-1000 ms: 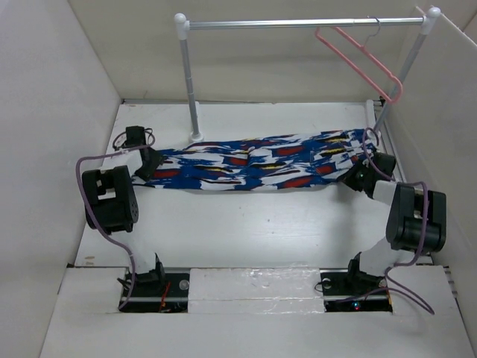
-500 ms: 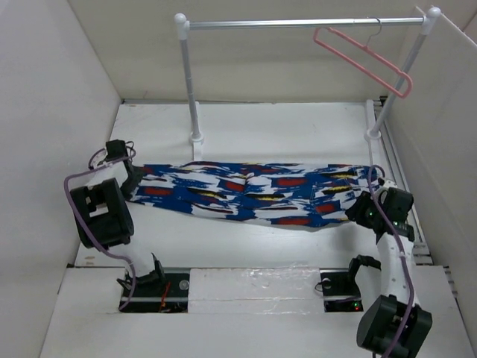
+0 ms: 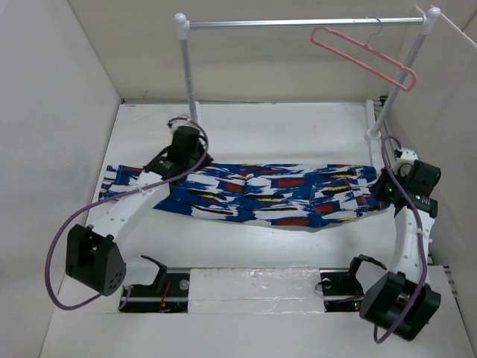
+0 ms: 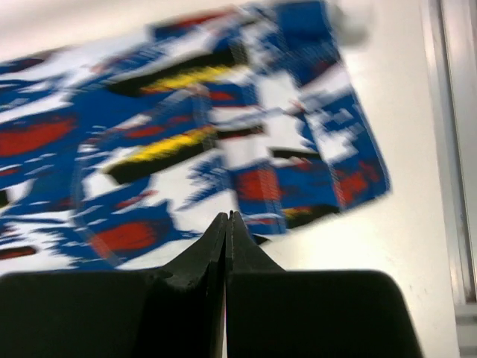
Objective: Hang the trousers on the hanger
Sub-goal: Fold the trousers
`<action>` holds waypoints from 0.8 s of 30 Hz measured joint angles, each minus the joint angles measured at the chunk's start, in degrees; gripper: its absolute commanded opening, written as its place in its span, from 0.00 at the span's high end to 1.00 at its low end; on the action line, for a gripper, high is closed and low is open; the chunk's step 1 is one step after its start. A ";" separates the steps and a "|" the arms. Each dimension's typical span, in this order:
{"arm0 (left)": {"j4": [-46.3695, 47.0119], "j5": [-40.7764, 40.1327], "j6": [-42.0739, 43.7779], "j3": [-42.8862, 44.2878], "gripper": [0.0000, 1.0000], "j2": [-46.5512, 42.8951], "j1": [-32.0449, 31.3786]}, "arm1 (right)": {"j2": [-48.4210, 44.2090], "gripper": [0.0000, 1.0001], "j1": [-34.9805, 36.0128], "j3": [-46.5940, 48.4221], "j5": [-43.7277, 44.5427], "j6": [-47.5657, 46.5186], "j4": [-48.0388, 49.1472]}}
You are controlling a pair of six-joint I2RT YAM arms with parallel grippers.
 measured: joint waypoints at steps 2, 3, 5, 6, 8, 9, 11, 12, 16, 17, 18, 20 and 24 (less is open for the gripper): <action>0.22 -0.11 -0.04 0.00 1.00 0.44 -7.78 | 3.17 1.00 -4.15 -1.42 -1.18 -0.09 0.74; 0.35 -0.26 -0.13 0.00 1.00 0.90 -11.78 | 5.07 1.00 -6.25 -1.95 -1.46 -0.13 1.14; 0.33 -1.29 -0.55 0.00 1.00 2.14 -18.88 | 9.09 0.72 -10.40 -2.23 -2.54 -0.59 1.27; 0.33 -1.70 -0.68 0.00 1.00 2.49 -20.44 | 10.69 0.32 -12.87 -2.40 -2.91 -0.63 1.70; 0.37 -3.43 -1.55 -0.20 1.00 4.48 -27.21 | 12.48 0.17 -17.64 -3.30 -3.89 -0.46 2.73; 0.55 -3.93 -1.95 -0.63 1.00 5.07 -28.76 | 13.09 0.13 -19.45 -3.93 -4.48 0.09 3.76; 1.22 -4.61 -2.69 -2.73 1.00 5.44 -30.21 | 14.14 0.07 -22.05 -5.64 -5.99 1.36 6.01; 1.51 -5.01 -3.13 -4.31 1.00 5.38 -30.21 | 14.62 0.05 -22.71 -6.67 -6.64 2.05 7.06; 1.86 -6.60 -4.52 -10.25 1.00 5.14 -29.75 | 16.00 0.01 -22.84 -11.23 -8.79 5.70 11.32; 1.75 -6.88 -4.74 -11.30 1.00 4.87 -29.68 | 16.39 0.00 -22.82 -12.28 -9.57 7.89 14.27; 1.60 -7.23 -4.96 -12.17 1.00 4.46 -29.66 | 17.16 0.00 -22.77 -13.46 -9.57 7.96 14.34; 1.20 -8.02 -5.27 -12.33 1.00 3.87 -29.68 | 19.71 0.01 -22.05 -14.36 -10.60 10.08 17.55; 0.48 -10.80 -5.84 -12.33 1.00 2.95 -29.38 | 25.92 0.43 -18.69 -14.25 -14.10 15.34 29.77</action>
